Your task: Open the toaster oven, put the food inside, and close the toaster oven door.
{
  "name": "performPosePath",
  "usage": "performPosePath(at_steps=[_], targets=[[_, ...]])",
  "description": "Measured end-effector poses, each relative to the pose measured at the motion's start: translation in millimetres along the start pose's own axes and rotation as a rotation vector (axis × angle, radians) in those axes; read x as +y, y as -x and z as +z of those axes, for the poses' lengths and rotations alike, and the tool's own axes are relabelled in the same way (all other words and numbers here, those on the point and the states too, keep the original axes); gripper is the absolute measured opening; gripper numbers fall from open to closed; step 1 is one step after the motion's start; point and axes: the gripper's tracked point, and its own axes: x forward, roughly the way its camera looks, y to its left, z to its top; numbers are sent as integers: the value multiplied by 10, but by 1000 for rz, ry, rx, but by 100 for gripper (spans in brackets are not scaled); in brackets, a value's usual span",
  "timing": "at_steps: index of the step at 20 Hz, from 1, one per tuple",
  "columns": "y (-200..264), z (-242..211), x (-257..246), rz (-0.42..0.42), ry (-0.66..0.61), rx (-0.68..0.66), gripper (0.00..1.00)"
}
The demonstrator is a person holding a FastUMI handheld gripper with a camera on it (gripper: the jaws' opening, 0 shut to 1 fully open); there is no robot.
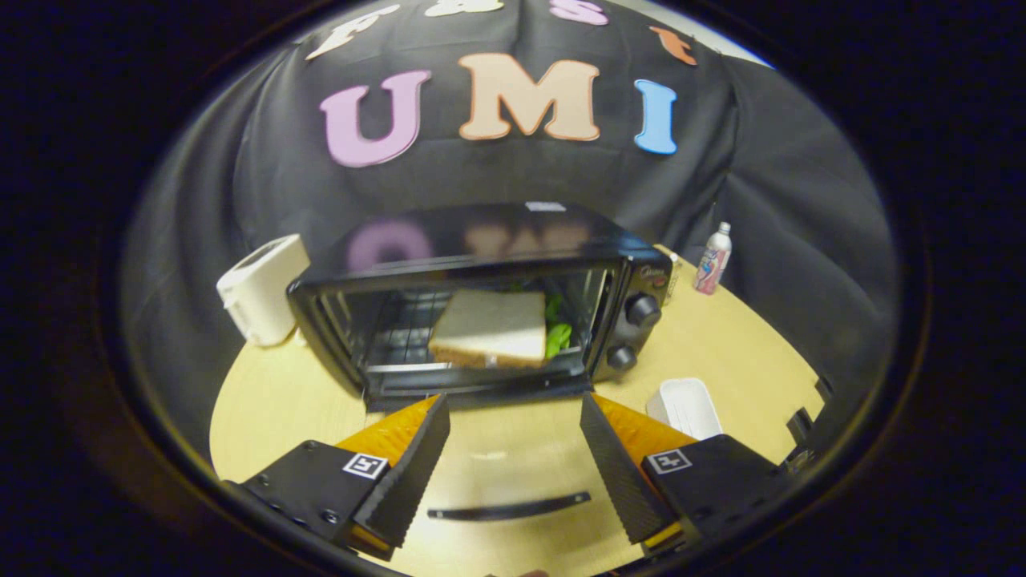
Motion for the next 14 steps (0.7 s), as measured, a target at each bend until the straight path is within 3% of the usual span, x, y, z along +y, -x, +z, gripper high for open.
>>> performPosePath(at_steps=[7, 14], targets=[[341, -777, 222, 147, 85, 140, 100], [211, -1246, 226, 158, 93, 239, 100]])
